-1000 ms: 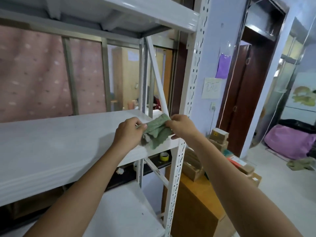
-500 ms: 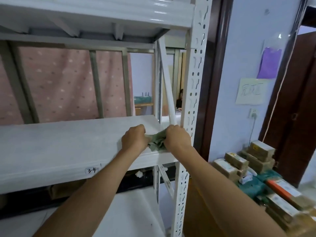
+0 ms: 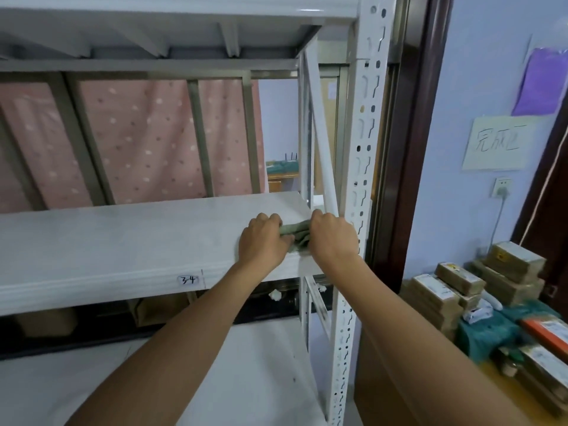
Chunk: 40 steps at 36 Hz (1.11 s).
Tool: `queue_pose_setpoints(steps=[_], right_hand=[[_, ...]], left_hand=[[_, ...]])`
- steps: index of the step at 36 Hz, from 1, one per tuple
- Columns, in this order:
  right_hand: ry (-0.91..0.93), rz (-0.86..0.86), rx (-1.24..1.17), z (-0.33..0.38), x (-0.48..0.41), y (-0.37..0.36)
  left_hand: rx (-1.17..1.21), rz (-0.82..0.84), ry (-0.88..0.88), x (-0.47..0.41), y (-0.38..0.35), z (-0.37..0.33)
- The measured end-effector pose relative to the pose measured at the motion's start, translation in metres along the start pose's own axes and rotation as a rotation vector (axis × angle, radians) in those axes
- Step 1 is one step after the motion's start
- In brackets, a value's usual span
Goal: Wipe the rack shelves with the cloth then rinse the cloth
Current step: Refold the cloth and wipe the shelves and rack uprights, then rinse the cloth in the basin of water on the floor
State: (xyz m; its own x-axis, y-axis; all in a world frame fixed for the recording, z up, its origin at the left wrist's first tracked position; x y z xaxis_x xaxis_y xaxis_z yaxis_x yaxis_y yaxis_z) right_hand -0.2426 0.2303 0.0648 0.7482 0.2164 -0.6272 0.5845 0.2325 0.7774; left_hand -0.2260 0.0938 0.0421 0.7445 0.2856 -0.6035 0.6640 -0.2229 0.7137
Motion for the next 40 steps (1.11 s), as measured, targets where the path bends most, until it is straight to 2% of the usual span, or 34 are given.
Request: queue_pose_setpoints(steps=[4,7,10,13,15,21,23,25,29,32,36,40], right_hand=[[-0.032,0.049,0.018,0.002,-0.004,-0.006],[0.020,0.141,0.035,0.008,-0.011,-0.014],[0.093,0.239,0.105,0.011,-0.019,-0.015],[0.112,0.233,0.138,0.011,-0.024,-0.007],[0.115,0.231,0.135,0.013,-0.025,-0.004],[0.171,0.158,0.144,0.020,-0.021,0.005],[0.180,0.115,0.140,0.021,-0.021,0.012],[0.169,0.071,0.112,0.020,-0.021,0.022],[0.136,-0.048,-0.049,0.014,-0.023,0.050],[0.063,-0.110,-0.360,0.003,-0.023,0.072],[-0.057,-0.201,-0.656,-0.020,-0.015,0.102],[-0.271,-0.222,-0.868,-0.059,0.009,0.110]], left_hand=[[-0.011,0.148,0.003,-0.006,-0.010,0.003],[0.056,0.250,0.046,-0.014,-0.017,0.004],[0.129,0.249,0.096,-0.022,-0.015,0.003],[0.216,0.254,0.129,-0.029,-0.015,0.005],[0.246,0.239,0.138,-0.031,-0.015,0.010],[0.110,0.094,0.004,-0.030,-0.001,0.018],[0.143,0.040,0.000,-0.031,0.005,0.019],[0.278,-0.020,0.050,-0.034,0.012,0.021],[0.617,-0.080,0.166,-0.040,0.032,0.023],[0.833,-0.085,0.211,-0.041,0.047,0.019],[0.961,-0.062,0.187,-0.036,0.061,0.000],[1.091,0.058,0.162,-0.022,0.058,-0.036]])
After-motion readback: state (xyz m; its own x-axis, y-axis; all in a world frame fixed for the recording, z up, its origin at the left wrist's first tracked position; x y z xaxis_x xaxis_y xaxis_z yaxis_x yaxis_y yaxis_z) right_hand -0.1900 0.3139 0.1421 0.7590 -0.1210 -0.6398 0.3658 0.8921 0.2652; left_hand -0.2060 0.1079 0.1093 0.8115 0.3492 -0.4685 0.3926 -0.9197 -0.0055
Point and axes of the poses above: each hand's wrist, its own x-axis away from the middle knuckle, its own y-axis out of the back of the hand, z = x × y, the point moved 8 cm from there along -x, towards the middle knuckle, and after that the axes turned 11 degrees about -z, right-handed, at the moved point
